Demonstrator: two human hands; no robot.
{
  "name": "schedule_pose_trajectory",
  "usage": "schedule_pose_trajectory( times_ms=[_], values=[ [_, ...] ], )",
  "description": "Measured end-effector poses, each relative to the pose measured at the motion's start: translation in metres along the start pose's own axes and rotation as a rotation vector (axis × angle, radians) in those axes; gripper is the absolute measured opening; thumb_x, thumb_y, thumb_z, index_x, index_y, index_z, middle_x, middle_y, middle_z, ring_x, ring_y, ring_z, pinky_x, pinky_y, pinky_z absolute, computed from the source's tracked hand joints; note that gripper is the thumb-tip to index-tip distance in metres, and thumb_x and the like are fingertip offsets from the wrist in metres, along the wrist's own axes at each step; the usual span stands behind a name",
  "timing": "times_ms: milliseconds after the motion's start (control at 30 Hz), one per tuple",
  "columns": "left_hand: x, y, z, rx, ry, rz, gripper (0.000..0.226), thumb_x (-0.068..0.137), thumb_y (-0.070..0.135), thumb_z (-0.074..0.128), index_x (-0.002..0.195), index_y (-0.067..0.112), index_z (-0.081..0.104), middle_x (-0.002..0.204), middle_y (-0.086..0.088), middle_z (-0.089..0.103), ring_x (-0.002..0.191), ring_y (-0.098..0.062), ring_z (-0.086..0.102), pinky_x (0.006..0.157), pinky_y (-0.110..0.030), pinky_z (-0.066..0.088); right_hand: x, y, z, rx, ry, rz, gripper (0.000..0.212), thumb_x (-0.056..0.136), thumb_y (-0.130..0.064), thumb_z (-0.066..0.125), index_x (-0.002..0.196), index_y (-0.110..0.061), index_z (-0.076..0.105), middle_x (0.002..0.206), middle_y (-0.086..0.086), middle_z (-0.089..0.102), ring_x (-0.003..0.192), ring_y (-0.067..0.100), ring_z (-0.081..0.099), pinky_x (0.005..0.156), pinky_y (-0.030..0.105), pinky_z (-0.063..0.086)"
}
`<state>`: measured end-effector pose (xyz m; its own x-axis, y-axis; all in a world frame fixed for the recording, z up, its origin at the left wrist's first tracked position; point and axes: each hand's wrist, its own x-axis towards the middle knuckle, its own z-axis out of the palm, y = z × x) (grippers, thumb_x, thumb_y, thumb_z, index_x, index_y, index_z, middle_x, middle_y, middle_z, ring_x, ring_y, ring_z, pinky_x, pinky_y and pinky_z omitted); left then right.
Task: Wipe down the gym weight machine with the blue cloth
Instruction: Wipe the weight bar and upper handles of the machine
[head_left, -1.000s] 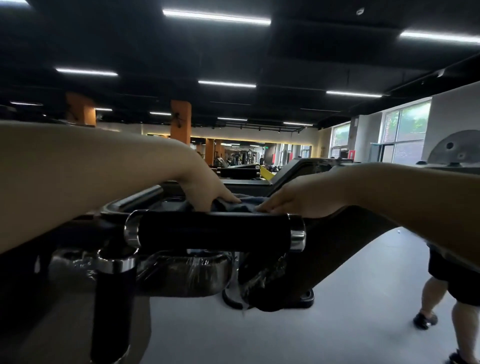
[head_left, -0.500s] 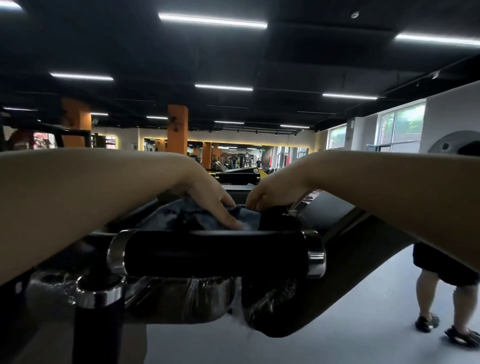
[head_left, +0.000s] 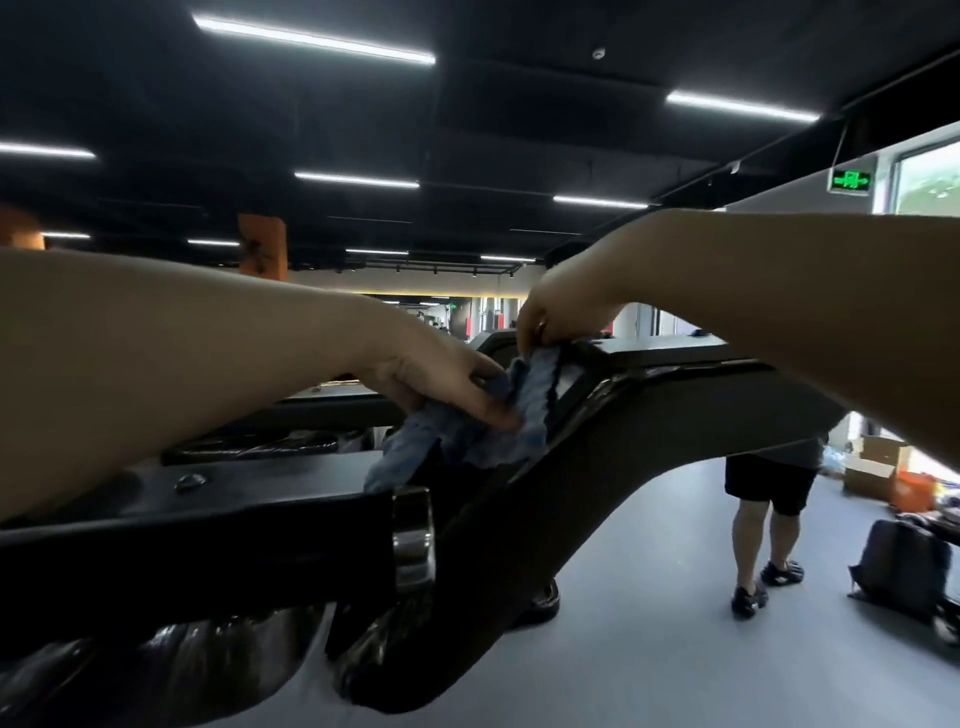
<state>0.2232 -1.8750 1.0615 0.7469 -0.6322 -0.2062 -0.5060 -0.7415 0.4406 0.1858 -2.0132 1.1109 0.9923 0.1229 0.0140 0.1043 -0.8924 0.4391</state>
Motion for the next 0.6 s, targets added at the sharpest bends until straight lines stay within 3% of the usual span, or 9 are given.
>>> schedule_pose_trajectory(
  times_ms=[100,200,267,367,500,600],
  values=[
    [0.006,0.017,-0.005,-0.068,0.066,0.009,0.068,0.076,0.039,0.064,0.136,0.025,0.036,0.112,0.009,0.058,0.099,-0.008,0.058,0.084,-0.029,0.051,-0.01,0.028,0.008,0.111,0.044,0.024,0.033,0.098,-0.014,0.041,0.126,-0.028,0.053,0.103,-0.003,0.054,0.093,0.019,0.054,0.083,0.031,0.047],
    [0.008,0.034,-0.007,-0.107,0.083,0.028,0.077,0.064,0.047,0.063,0.136,0.028,0.041,0.125,0.0,0.058,0.112,-0.02,0.057,0.095,-0.043,0.048,-0.018,0.051,0.02,0.155,0.078,0.048,0.034,0.098,-0.018,0.046,0.13,-0.026,0.052,0.113,0.0,0.052,0.101,0.017,0.051,0.091,0.032,0.042],
    [0.007,0.05,-0.007,-0.088,0.098,0.051,0.069,0.06,0.051,0.06,0.126,0.034,0.047,0.129,0.0,0.055,0.118,-0.023,0.053,0.101,-0.048,0.043,-0.023,0.065,0.027,0.213,0.089,0.067,0.032,0.098,-0.018,0.047,0.128,-0.026,0.053,0.114,0.0,0.052,0.101,0.017,0.052,0.088,0.032,0.043],
    [0.008,0.079,-0.004,0.002,0.126,0.06,0.07,0.062,0.055,0.054,0.128,0.035,0.045,0.131,0.005,0.051,0.122,-0.02,0.049,0.104,-0.042,0.041,-0.032,0.085,0.037,0.313,0.108,0.098,0.028,0.097,-0.015,0.047,0.121,-0.026,0.056,0.109,-0.001,0.054,0.091,0.015,0.054,0.076,0.027,0.045],
    [0.017,0.114,0.002,0.202,0.131,0.033,0.074,0.074,0.061,0.045,0.14,0.029,0.037,0.143,-0.002,0.041,0.128,-0.023,0.041,0.101,-0.033,0.039,-0.043,0.107,0.049,0.319,0.136,0.156,0.021,0.096,-0.016,0.048,0.105,-0.033,0.055,0.121,0.004,0.058,0.109,0.023,0.056,0.096,0.038,0.045],
    [0.024,0.134,0.007,0.298,0.13,0.008,0.08,0.072,0.066,0.041,0.143,0.03,0.033,0.145,-0.005,0.037,0.129,-0.027,0.04,0.099,-0.032,0.038,-0.054,0.12,0.055,0.33,0.143,0.179,0.027,0.097,-0.014,0.045,0.114,-0.029,0.059,0.123,0.005,0.057,0.11,0.023,0.055,0.095,0.038,0.045]
  ],
)
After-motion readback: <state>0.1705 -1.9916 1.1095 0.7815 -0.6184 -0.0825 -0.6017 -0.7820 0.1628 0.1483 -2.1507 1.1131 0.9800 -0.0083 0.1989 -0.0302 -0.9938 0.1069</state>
